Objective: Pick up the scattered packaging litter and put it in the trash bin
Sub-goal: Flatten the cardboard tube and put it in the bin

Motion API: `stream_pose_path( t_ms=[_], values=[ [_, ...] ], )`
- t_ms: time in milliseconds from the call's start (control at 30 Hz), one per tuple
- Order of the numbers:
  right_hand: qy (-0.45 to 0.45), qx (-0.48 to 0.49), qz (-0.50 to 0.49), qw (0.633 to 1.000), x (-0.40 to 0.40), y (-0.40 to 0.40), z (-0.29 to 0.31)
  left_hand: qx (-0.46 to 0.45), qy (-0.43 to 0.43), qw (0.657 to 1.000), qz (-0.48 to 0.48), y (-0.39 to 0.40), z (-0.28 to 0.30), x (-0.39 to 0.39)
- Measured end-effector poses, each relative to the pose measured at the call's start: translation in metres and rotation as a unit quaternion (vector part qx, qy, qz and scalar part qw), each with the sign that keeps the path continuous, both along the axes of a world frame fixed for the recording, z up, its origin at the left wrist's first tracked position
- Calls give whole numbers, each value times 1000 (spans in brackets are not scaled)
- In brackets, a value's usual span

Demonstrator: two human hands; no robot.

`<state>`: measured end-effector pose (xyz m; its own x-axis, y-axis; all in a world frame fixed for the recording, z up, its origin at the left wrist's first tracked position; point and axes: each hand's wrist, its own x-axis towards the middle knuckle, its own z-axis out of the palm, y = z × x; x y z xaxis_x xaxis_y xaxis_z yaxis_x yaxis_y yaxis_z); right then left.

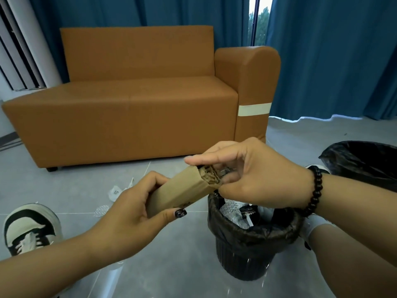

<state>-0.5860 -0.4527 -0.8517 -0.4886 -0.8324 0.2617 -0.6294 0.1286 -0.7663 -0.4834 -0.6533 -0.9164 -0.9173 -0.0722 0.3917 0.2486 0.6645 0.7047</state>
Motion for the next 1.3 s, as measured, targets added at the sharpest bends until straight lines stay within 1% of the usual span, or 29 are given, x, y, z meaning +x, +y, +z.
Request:
stream_pose_path(
  t_ms=[67,167,267,333,433,500,567,633,700,800,900,967,1100,1200,1300],
  values=[
    [-12,-16,-7,1000,-1,1,-1,22,7,1000,13,1,-5,-2],
    [-60,-51,-22,997,-5,0,-6,57,27,997,43,6,-11,-9],
    [-88,-101,-58,989,-7,-4,-10,86,54,993,60,20,-9,-24],
    [-76,-126,-106,983,-13,-2,-8,104,51,992,48,29,-4,-39],
    [-37,-128,-174,976,-32,11,-5,114,8,993,13,44,-3,-66],
    [11,-101,-216,971,-46,23,-8,86,-12,996,8,52,-11,-79],
    [81,-43,-262,961,-58,38,-14,54,-11,998,8,58,-25,-85],
    [120,26,-299,946,-68,52,-23,14,7,1000,-17,63,-38,-87],
    [114,85,-315,938,-72,65,-34,-42,23,997,-64,66,-49,-89],
    [95,156,-309,933,-76,79,-54,-125,6,982,-140,71,-64,-94],
    [47,159,-311,936,-84,87,-68,-209,8,960,-188,76,-80,-97],
    [40,170,-317,932,-91,90,-76,-244,6,949,-201,81,-89,-101],
    [93,238,-307,917,-101,89,-90,-279,-4,937,-211,90,-98,-107],
    [121,284,-285,907,-104,83,-103,-318,12,924,-214,92,-98,-108],
    [166,319,-252,898,-110,74,-118,-312,33,924,-217,91,-102,-110]
  ],
)
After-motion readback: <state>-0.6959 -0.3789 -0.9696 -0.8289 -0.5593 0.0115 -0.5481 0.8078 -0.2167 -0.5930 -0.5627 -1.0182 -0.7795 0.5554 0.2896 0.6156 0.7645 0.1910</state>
